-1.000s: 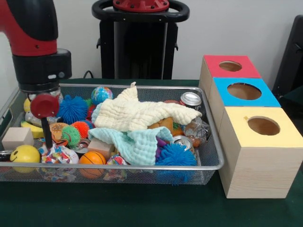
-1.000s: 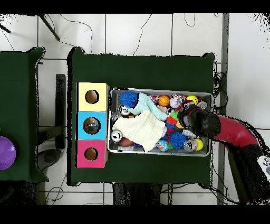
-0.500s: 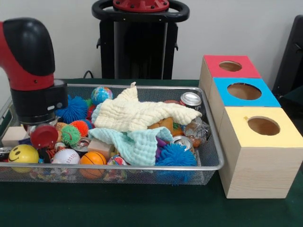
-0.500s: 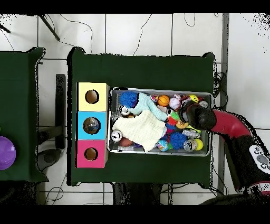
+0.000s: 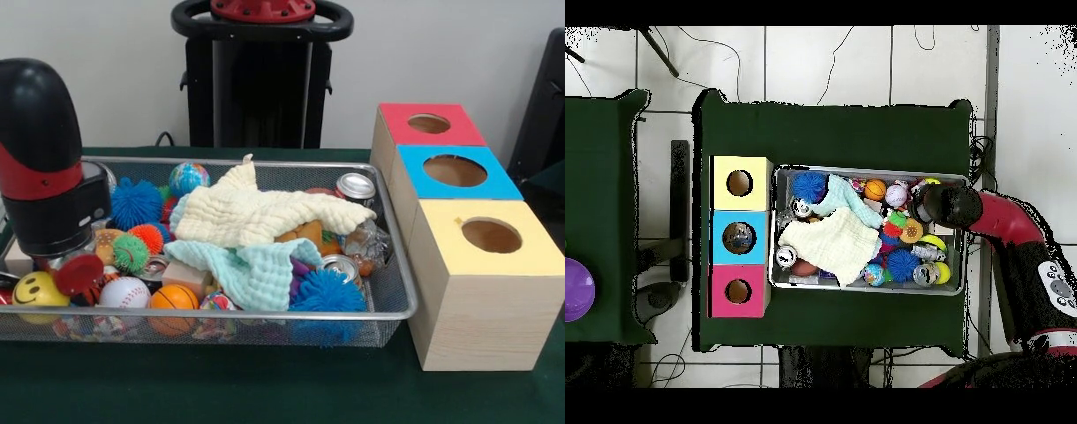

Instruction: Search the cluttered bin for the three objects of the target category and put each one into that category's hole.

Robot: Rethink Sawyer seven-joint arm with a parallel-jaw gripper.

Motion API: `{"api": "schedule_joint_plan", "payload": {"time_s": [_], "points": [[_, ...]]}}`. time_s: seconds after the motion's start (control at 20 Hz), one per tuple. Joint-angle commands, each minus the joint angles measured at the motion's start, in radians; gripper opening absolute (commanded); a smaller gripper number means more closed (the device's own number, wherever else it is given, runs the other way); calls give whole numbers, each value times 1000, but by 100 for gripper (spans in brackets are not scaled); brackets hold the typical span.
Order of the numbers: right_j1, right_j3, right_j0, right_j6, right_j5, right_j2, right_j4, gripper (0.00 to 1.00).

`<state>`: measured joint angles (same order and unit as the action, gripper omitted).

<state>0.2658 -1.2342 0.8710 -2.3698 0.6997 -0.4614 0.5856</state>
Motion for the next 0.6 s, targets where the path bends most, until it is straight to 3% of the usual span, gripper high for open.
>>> {"api": "schedule_joint_plan", "payload": {"time_s": [0.05,0.3,0.45,0.6], "points": [[-363,322,-27,228,-300,-9,236,100],[-432,439,-64,207,-276,-10,288,100],[-485,507,-76,184,-329,-16,342,100],[-535,538,-41,245,-400,-70,382,100]]}}
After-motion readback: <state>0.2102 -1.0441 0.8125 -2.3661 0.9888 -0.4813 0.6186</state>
